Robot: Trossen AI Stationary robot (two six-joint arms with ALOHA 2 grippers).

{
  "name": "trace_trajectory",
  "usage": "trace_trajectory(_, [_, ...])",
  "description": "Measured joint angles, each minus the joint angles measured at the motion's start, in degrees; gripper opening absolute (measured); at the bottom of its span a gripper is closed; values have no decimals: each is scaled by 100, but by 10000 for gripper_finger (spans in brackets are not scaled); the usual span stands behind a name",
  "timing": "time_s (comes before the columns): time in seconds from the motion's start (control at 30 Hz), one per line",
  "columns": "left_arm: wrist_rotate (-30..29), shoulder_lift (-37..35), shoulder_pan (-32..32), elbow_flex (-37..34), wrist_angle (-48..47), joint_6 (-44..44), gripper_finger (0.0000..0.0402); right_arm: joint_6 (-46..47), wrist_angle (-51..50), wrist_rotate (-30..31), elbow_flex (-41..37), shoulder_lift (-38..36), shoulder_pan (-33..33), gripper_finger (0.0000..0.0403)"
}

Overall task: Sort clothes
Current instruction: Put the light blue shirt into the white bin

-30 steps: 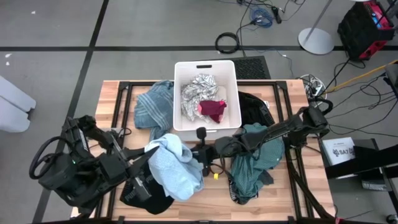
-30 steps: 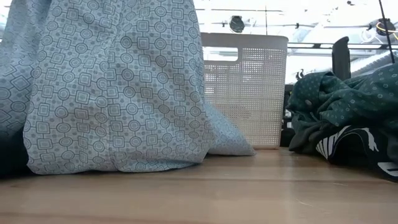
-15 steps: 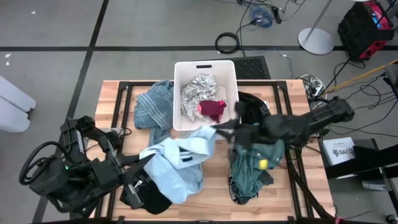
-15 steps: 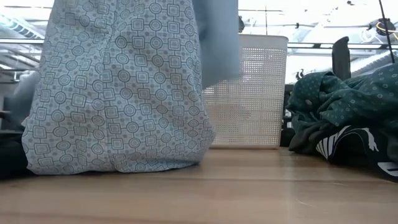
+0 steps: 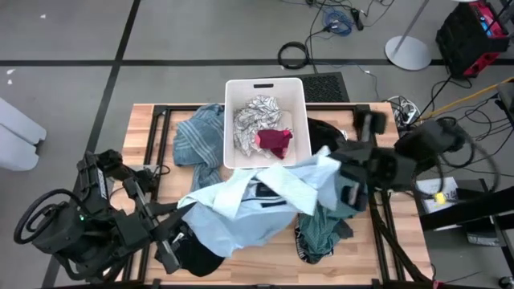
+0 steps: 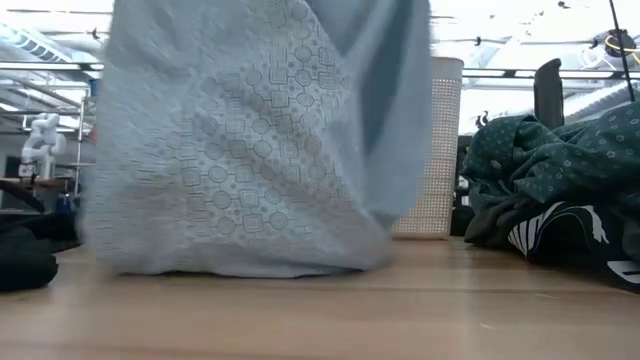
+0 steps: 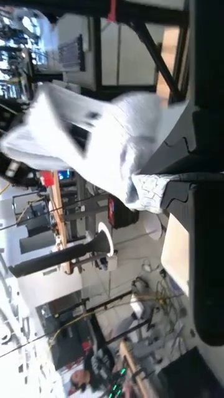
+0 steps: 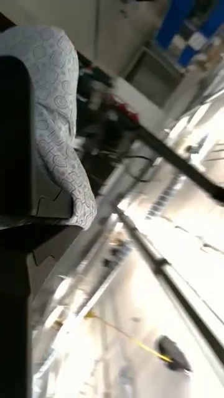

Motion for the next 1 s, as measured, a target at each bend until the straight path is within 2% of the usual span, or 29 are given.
trace_trajectory(0.13, [-1,-80,261,0,-1,571,6,-414,10,-360,496,169,-144,0])
trace_trajectory(0.23, [-1,-208,615,0,-7,891,6,-550,22,-350,865,335,-431,0])
trace_trajectory(0.5, [6,-674,1979,0,-460,965,6,118,-48,-362,1645,910,-1772,0])
trace_trajectory(0.67, [285,-915,2609,0,-595,981,6,594,-204,-369,2450,1264,-2398,0])
trace_trajectory(0.77, [300,-926,2647,2,-599,982,6,1190,-994,-623,2862,1285,-2479,0])
trace_trajectory(0.93, [39,-693,2056,0,-1260,959,6,1686,-2843,-661,3161,1098,-2099,0])
trace_trajectory(1.0, [23,-551,1787,-2,-1524,635,6,1950,-3538,-668,3167,958,-1889,0])
